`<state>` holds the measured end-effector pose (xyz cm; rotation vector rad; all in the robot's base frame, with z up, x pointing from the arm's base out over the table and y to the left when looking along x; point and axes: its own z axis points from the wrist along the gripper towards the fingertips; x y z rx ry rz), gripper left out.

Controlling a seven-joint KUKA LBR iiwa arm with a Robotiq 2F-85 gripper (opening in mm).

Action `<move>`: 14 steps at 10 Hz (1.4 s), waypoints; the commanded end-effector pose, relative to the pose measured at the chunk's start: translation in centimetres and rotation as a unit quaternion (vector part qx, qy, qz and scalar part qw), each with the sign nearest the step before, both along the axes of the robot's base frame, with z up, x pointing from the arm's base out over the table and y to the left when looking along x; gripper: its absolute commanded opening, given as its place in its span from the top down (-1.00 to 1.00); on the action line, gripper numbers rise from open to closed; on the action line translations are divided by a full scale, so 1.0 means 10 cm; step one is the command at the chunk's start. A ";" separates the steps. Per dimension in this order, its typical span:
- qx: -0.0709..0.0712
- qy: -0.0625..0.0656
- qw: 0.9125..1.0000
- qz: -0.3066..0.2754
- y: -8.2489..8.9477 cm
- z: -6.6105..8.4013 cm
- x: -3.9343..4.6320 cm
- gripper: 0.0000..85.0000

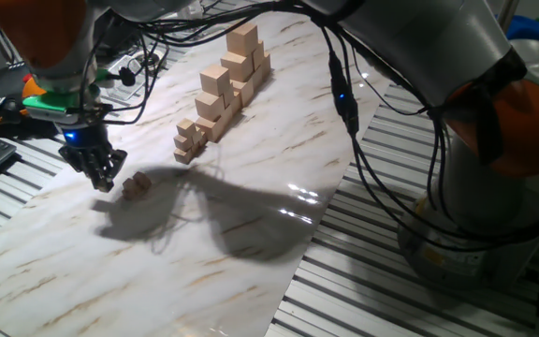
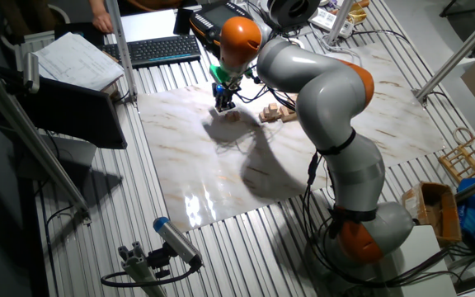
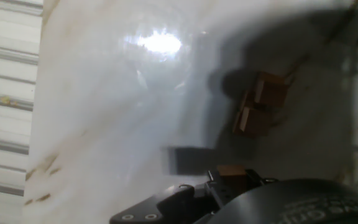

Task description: Stack the blocks into a pyramid shape

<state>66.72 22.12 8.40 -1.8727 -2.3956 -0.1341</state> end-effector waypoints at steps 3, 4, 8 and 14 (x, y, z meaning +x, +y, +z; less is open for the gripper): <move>-0.011 0.003 1.000 -0.010 0.00 0.00 0.000 1.00; -0.016 -0.001 1.000 -0.019 0.00 0.00 0.000 1.00; -0.027 0.002 1.000 -0.009 -0.08 0.12 -0.047 1.00; -0.010 0.013 0.998 -0.058 -0.40 0.21 -0.175 1.00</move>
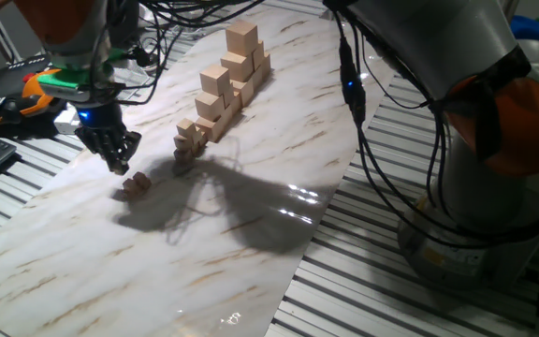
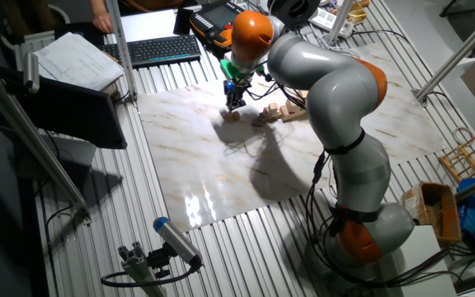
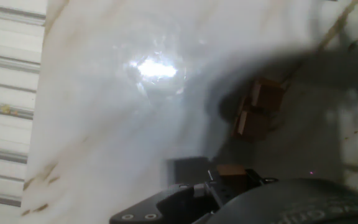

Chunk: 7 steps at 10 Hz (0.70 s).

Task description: Stack the blocks into a pyramid shape

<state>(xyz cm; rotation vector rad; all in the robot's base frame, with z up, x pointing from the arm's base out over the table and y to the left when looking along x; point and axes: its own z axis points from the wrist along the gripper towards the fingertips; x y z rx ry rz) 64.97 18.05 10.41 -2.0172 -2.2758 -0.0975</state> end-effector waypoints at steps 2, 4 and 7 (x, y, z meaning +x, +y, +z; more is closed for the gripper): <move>-0.001 -0.007 1.000 -0.008 -0.06 -0.04 -0.002 1.00; -0.003 -0.007 1.000 -0.015 -0.06 -0.07 0.010 1.00; 0.001 0.001 1.000 -0.003 -0.16 -0.19 -0.003 1.00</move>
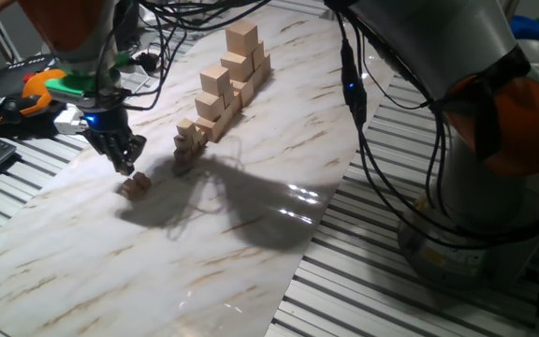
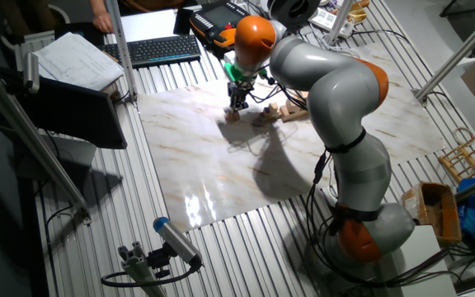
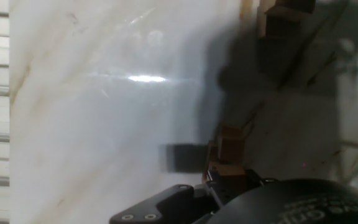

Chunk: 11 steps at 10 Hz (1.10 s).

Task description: Stack the blocks into a pyramid shape

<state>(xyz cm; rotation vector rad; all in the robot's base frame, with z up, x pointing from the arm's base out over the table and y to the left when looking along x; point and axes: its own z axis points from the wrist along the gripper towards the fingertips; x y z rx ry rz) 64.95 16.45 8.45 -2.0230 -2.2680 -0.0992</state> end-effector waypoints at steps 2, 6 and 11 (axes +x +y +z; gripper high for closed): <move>-0.001 0.003 1.000 -0.007 0.04 -0.06 -0.004 1.00; -0.004 0.002 1.000 -0.005 0.02 -0.14 -0.040 1.00; -0.005 0.003 1.000 -0.007 0.03 -0.16 -0.037 0.60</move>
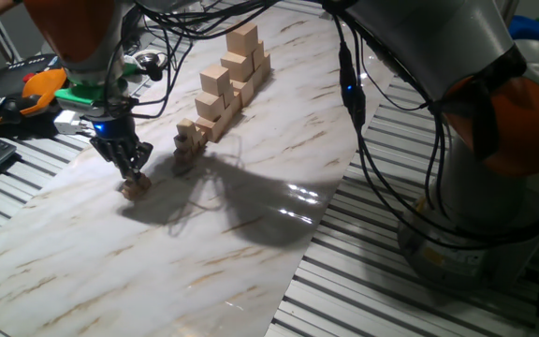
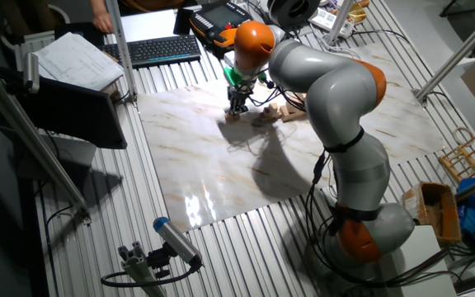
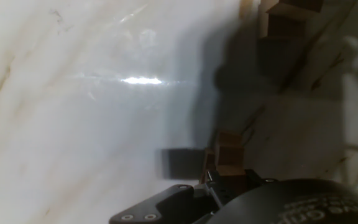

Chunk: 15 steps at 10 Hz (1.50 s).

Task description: Stack the blocks into a pyramid shape

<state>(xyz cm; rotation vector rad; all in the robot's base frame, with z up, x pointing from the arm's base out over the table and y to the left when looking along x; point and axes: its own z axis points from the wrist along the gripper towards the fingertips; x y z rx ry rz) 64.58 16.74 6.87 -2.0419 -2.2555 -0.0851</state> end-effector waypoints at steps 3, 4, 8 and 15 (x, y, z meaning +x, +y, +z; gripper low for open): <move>-0.002 -0.001 1.000 -0.006 -0.01 -0.01 0.000 0.60; -0.003 -0.001 1.000 -0.006 -0.01 -0.01 0.003 0.60; -0.006 0.000 1.000 -0.008 -0.01 -0.01 0.002 0.20; -0.017 0.007 1.000 -0.009 0.29 0.25 -0.029 0.20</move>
